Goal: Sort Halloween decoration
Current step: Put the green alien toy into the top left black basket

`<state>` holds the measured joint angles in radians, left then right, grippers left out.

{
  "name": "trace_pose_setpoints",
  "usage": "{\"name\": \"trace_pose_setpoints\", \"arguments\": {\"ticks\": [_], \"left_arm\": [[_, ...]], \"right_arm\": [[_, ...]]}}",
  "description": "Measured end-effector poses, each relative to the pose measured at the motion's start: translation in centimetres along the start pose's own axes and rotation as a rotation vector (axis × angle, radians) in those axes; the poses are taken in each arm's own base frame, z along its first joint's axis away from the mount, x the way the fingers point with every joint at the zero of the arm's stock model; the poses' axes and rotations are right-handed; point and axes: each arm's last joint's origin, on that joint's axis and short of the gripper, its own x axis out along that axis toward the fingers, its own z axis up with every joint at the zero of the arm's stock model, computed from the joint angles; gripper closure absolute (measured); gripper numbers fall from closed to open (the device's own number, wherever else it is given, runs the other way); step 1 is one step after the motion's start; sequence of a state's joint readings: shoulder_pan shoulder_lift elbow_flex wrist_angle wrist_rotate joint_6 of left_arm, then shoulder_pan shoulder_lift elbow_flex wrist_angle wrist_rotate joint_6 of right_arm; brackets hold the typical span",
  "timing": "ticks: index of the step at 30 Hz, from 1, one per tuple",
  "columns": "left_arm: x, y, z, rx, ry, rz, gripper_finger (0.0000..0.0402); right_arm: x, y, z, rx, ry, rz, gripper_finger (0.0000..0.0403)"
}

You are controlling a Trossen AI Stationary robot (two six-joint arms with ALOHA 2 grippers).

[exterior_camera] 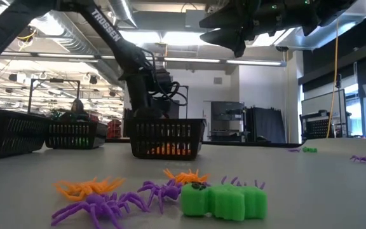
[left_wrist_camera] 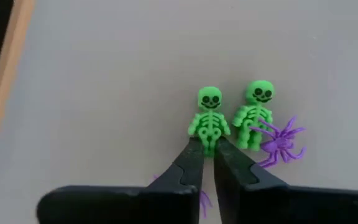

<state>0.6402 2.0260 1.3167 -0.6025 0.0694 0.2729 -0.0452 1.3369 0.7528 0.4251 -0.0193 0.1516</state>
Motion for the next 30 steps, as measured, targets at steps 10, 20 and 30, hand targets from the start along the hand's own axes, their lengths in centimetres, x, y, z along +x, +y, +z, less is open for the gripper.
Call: {"name": "trace_pose_setpoints", "arguments": {"ticks": [10,20,30], "left_arm": [[-5.6,-1.9,0.2,0.057,-0.055,0.084,0.04],[-15.7,-5.9,-3.7,0.019,-0.02,0.177,0.0401],[-19.7,-8.8,-11.1,-0.108,0.146,0.218,0.0401]], "right_arm": [[0.0,0.0,-0.1,0.0,0.013,-0.002,0.0205],[0.0,0.0,-0.1,0.0,0.016,-0.009,0.0205],[0.0,0.0,-0.1,0.024,0.015,-0.003,0.0205]]}}
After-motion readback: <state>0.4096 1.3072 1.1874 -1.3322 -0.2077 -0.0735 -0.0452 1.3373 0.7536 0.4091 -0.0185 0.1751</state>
